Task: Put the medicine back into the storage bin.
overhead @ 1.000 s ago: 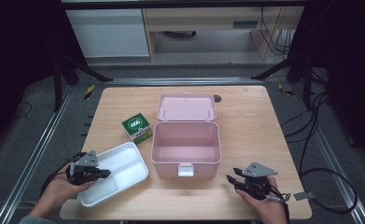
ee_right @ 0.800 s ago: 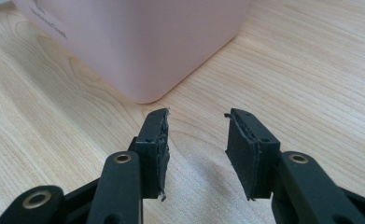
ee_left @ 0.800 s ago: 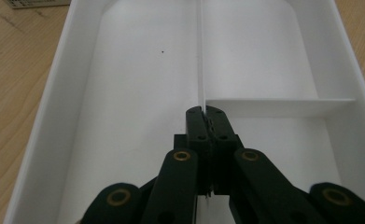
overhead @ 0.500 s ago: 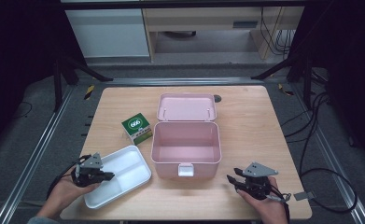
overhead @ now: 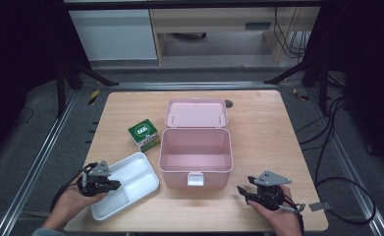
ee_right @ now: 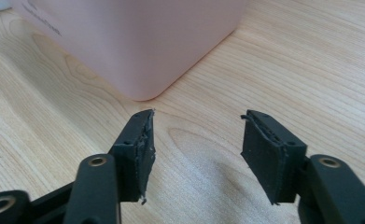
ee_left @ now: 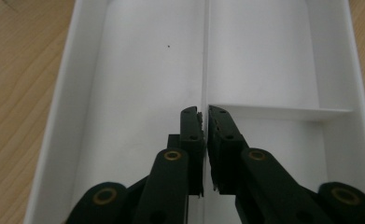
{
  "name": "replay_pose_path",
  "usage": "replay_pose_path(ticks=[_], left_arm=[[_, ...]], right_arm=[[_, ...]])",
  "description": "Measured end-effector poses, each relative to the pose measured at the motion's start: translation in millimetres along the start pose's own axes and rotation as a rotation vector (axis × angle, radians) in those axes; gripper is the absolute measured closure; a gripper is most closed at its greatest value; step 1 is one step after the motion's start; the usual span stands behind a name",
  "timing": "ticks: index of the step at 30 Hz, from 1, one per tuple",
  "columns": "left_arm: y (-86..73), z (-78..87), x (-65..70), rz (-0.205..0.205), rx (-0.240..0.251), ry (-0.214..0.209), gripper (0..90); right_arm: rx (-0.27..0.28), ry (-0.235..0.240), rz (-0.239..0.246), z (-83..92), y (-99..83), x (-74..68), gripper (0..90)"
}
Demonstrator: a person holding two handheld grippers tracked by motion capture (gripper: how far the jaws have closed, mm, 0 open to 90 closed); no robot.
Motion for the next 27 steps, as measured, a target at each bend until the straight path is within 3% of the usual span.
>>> replay_pose_path(ticks=[7,8,13,18,19,22,27], left_arm=[[12.9,7.0,-5.8,-0.002,0.005,0.064,50.4],[19.5,9.9,-12.4,0.007,0.01,0.104,45.1],[33.2,17.9,-28.5,0.019,-0.003,0.164,28.3],[66.5,26.2,-51.2,0.065,0.042,0.235,10.8],[66.5,26.2,-51.2,0.065,0.042,0.235,8.9],[86.0,22.8,-63.8,0.065,0.065,0.242,6.9],[98.9,17.6,-74.5,0.049,0.05,0.238,5.5]], right_arm=[[0.002,-0.017,-0.009,-1.0,0.1,2.7,36.2],[0.003,-0.027,-0.009,-0.7,0.2,3.4,34.6],[0.004,-0.046,0.001,0.6,0.5,3.3,29.1],[0.013,-0.053,0.0,2.7,2.5,0.5,25.8],[0.013,-0.054,0.001,2.4,2.4,0.4,25.0],[0.006,-0.054,-0.002,0.6,1.1,1.5,23.8],[0.005,-0.06,-0.008,0.2,0.3,3.9,23.1]])
Point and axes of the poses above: each handheld gripper's, and its own axes: z roughly backward along the jaws, y roughly out of its top, x roughly to its right, the point moved 9 cm from there along -z, roughly forward along the jaws, and after that the axes turned 15 degrees about x, right-handed, at the moved point
